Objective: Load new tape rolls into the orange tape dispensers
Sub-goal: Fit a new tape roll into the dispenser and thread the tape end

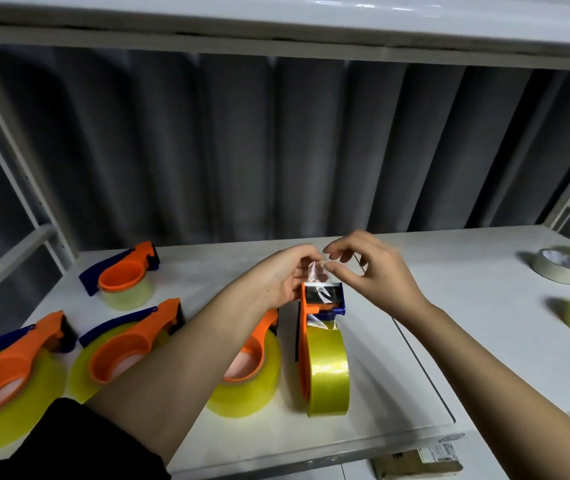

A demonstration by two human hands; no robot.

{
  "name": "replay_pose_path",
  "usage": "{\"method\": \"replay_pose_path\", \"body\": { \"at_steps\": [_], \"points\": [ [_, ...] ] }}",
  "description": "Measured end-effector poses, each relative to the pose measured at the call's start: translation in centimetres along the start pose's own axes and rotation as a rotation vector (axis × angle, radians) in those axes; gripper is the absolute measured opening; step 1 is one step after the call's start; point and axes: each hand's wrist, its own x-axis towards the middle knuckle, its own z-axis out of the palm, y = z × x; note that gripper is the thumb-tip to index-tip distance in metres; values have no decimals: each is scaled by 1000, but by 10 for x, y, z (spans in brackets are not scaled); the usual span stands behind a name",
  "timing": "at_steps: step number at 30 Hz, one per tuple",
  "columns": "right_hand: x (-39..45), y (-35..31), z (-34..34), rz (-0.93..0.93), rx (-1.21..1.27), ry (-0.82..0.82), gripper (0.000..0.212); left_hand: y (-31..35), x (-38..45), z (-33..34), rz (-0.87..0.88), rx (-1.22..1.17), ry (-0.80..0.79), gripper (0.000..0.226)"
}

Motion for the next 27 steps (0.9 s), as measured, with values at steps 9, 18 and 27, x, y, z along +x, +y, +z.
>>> {"method": "replay_pose_path", "body": {
  "at_steps": [9,18,27],
  "points": [
    [2,2,4,16,-156,-45,21,5,3,-3,-78,60,-18,13],
    [7,5,5,157,-34,-146,14,3,4,-7,17,102,-40,15],
    [21,10,-3,391,307,-481,16,-5,13,-8,100,181,-2,15]
  ]
}}
